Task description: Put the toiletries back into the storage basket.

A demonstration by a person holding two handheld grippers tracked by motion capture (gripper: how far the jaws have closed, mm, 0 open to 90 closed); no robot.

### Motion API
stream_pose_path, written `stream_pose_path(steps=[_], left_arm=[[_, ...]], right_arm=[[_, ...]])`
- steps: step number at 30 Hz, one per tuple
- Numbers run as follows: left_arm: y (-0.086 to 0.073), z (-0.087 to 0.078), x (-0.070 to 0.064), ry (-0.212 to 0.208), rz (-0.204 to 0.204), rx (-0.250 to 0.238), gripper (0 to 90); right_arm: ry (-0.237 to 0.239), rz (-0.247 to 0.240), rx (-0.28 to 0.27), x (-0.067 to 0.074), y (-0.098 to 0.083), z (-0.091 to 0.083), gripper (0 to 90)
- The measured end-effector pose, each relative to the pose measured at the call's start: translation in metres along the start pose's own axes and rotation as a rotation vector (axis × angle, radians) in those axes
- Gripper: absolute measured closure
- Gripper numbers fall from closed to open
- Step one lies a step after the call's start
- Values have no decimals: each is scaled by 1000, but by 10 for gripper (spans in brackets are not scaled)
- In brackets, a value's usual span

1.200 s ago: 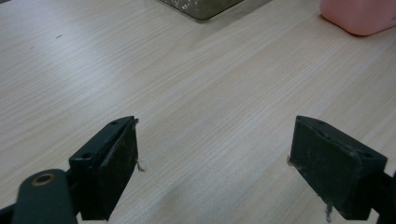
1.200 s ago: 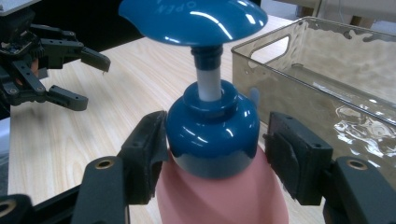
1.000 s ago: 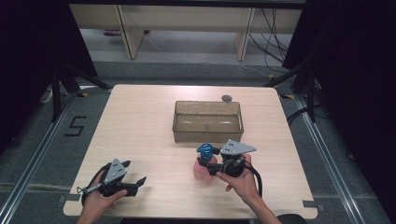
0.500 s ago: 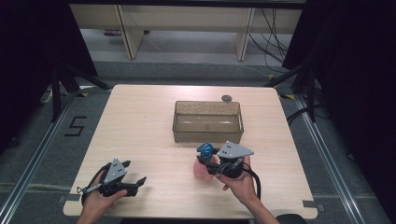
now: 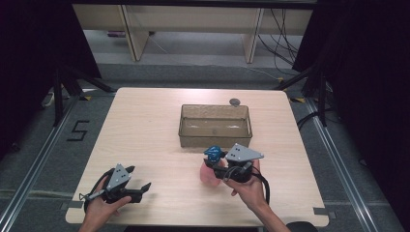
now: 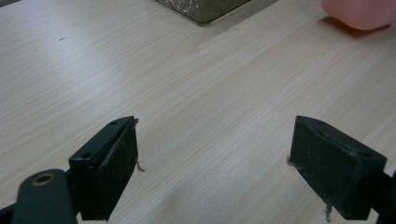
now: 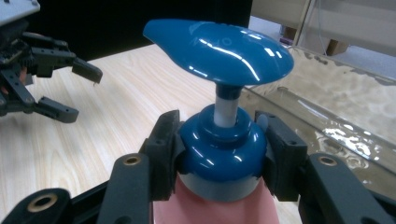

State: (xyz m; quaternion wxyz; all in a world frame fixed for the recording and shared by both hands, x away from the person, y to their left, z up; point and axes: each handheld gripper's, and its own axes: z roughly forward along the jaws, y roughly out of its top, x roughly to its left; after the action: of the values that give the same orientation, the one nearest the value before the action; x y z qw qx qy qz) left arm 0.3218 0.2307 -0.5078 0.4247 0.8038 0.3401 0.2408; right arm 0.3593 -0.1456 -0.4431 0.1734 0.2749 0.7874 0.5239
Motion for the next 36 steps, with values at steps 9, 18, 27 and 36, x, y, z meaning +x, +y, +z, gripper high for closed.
stream_pose_path(steps=[9,18,27,36], left_arm=[[-1,0,0,-3,-14,-5,149],[-1,0,1,0,-10,-8,149],[0,0,2,3,-8,-12,149],[0,-1,1,6,-2,-5,149]], right_arm=[[-25,3,-32,-12,14,-1,536],[-35,23,-14,-25,28,-1,536],[-39,21,-23,-37,40,1,536],[-66,25,-30,-43,53,-3,537]])
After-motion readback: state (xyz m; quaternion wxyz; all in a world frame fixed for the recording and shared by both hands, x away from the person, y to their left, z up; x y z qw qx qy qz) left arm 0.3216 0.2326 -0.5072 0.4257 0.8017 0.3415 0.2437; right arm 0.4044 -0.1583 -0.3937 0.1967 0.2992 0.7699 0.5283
